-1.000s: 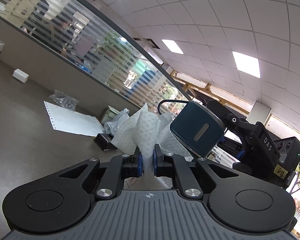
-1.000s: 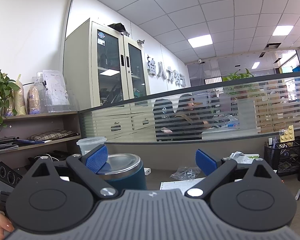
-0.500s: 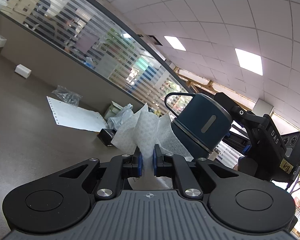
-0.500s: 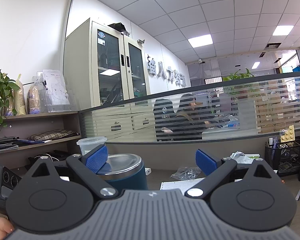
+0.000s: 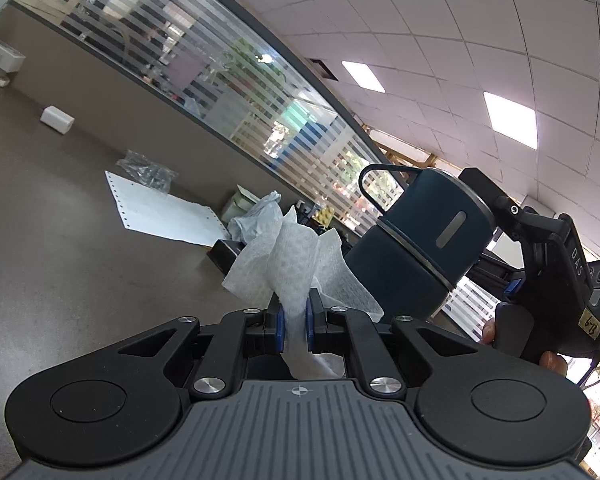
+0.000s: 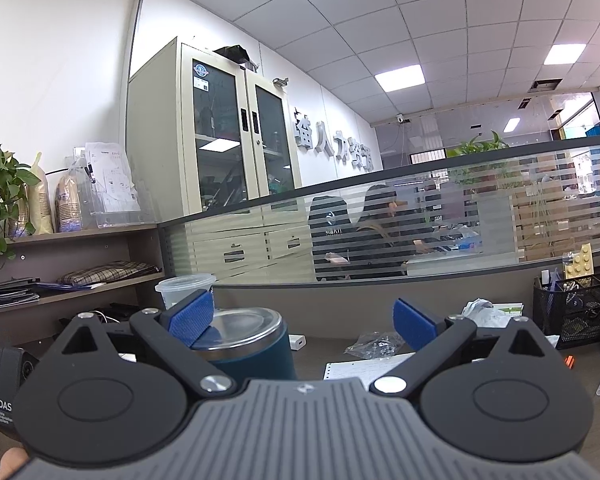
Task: Clean container
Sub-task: 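Lift the blue bottle with the right gripper toward the wipe in the left gripper, then wipe the bottle's side with the left gripper while the right gripper holds it, then rub the wipe along the bottle's label while the right gripper tilts the bottle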
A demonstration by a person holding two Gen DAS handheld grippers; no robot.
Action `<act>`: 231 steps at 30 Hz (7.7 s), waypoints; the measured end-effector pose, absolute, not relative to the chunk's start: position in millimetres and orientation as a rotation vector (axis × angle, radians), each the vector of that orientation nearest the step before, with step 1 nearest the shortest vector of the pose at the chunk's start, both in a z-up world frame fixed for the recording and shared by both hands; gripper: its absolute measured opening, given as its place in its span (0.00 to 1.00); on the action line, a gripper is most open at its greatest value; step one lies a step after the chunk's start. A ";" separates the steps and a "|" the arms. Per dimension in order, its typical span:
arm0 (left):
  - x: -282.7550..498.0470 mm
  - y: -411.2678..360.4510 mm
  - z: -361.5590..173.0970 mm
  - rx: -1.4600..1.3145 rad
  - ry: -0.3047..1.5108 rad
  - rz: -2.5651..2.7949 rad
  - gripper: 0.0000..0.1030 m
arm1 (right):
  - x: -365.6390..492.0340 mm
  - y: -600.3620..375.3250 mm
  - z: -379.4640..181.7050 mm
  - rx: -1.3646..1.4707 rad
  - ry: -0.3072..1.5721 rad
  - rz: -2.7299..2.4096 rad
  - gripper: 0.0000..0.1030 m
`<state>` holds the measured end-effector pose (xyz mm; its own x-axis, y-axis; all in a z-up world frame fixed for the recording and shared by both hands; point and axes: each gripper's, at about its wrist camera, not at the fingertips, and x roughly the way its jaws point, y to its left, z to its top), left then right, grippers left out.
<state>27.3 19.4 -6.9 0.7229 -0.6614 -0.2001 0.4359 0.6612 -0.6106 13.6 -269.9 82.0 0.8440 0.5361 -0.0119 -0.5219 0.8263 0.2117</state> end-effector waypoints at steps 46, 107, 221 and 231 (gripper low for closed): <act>15.9 20.3 22.7 -0.610 0.351 -0.662 0.12 | 18.7 -276.8 89.7 0.185 0.124 0.492 1.00; 30.5 19.4 -20.1 -0.589 0.524 -0.584 0.11 | 16.3 -278.5 94.6 0.185 0.116 0.500 1.00; 33.6 16.6 -26.9 -0.574 0.593 -0.549 0.11 | 16.3 -286.8 84.9 0.190 0.109 0.508 1.00; 39.1 15.8 -38.1 -0.564 0.631 -0.535 0.11 | 16.7 -287.3 85.2 0.189 0.108 0.509 1.00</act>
<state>39.1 15.8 -38.1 0.6856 -0.6134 -0.3920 0.2864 0.7223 -0.6294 16.7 -287.3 85.2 0.8681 0.4932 -0.0556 -0.4733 0.8563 0.2066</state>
